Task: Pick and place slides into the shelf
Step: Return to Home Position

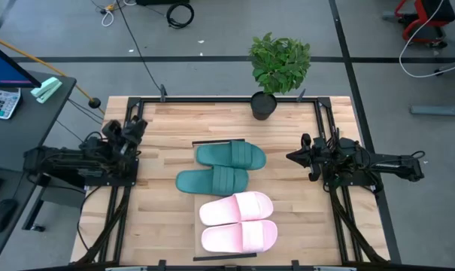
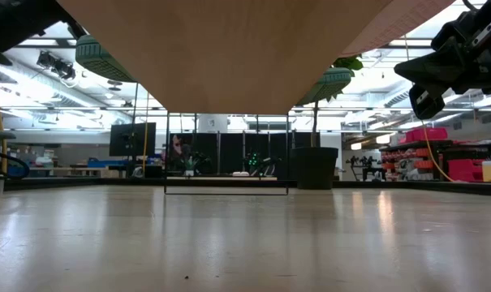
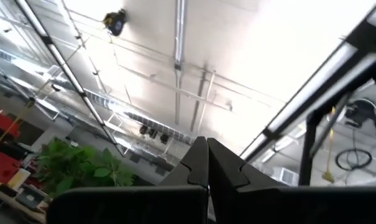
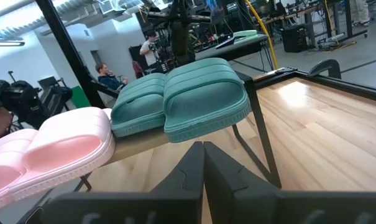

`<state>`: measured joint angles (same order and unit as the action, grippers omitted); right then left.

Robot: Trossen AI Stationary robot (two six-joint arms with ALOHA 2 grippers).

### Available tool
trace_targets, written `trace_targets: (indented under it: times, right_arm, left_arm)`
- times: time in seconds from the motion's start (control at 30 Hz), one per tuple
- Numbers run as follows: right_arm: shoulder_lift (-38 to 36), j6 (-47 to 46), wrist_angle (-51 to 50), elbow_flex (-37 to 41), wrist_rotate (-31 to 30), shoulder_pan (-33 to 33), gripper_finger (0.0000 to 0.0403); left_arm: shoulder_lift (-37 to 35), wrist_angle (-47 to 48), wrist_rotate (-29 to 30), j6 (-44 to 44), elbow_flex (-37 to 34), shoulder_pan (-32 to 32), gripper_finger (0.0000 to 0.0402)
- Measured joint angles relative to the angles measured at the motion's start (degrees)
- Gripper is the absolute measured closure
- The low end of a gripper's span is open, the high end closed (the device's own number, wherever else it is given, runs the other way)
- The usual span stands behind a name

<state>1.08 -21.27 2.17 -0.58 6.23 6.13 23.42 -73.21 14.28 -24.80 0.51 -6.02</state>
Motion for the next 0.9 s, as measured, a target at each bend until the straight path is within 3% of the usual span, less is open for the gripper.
trace_targets:
  times: [0.23, 0.53, 0.77, 0.9]
  right_arm:
    - [0.0, 0.0, 0.0, 0.0, 0.0, 0.0, 0.0388]
    - [0.0, 0.0, 0.0, 0.0, 0.0, 0.0, 0.0388]
    - [0.0, 0.0, 0.0, 0.0, 0.0, 0.0, 0.0388]
    - [0.0, 0.0, 0.0, 0.0, 0.0, 0.0, 0.0388]
  left_arm:
    - [-6.1, 8.7, -1.1, 3.7, 0.0, 2.7, 0.04]
    - [-22.8, 29.2, -1.6, 2.7, 0.0, 2.7, 0.0401]
    - [-23.2, 36.2, -3.4, 0.6, -0.1, 2.7, 0.0401]
    - [-23.2, 41.6, -5.8, 4.6, -0.1, 2.7, 0.0401]
